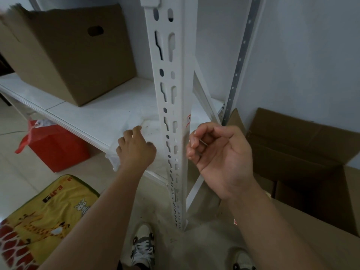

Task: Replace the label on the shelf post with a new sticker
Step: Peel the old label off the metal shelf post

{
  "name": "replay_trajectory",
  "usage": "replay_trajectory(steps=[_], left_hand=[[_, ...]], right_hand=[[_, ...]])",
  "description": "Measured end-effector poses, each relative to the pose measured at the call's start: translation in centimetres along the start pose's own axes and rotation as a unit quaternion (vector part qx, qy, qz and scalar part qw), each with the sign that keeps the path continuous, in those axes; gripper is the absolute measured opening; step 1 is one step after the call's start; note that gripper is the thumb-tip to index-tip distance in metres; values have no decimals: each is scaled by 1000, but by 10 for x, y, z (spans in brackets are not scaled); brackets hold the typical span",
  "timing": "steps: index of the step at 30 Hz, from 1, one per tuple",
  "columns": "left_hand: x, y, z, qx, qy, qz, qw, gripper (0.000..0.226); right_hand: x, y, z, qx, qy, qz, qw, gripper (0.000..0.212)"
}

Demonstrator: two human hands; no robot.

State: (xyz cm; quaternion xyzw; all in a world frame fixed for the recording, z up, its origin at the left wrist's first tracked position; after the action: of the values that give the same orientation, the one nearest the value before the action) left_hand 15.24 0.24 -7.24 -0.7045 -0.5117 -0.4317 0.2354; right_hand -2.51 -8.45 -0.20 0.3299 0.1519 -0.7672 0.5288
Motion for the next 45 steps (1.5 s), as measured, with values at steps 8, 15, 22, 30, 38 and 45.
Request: replay_trajectory(steps=[8, 15, 22, 30, 38, 45], left_hand=[[75, -75, -67, -332, -267, -381, 821, 13], [70, -114, -83, -432, -262, -269, 820, 17], [67, -105, -78, -403, -298, -222, 836, 15], [68, -104, -77, -387, -241, -287, 843, 19], [74, -50, -32, -116, -277, -223, 927, 50], [15, 5, 0, -28, -88, -38, 995, 11]], right_hand=[[-3, -1, 2, 3, 12, 13, 1000, 27], [-7, -6, 5, 17, 39, 16, 999, 34], [-4, -4, 7, -6, 42, 36, 998, 41], [-8, -4, -1, 7, -77, 43, 996, 37], [2, -3, -1, 104, -254, -133, 952, 30], [-2, 5, -7, 151, -399, -193, 884, 14]])
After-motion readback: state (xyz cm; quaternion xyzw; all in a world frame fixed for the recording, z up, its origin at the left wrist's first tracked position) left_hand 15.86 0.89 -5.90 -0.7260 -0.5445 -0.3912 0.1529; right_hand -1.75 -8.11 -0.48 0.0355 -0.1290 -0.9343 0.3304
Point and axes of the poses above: each hand's wrist, its own y-axis towards the middle knuckle, its own x-axis out of the back of the hand, z = x × y, the point moved 2 cm from there along y, towards the middle knuckle, and after that the axes turned 2 degrees about -x, right-handed, at the moved point
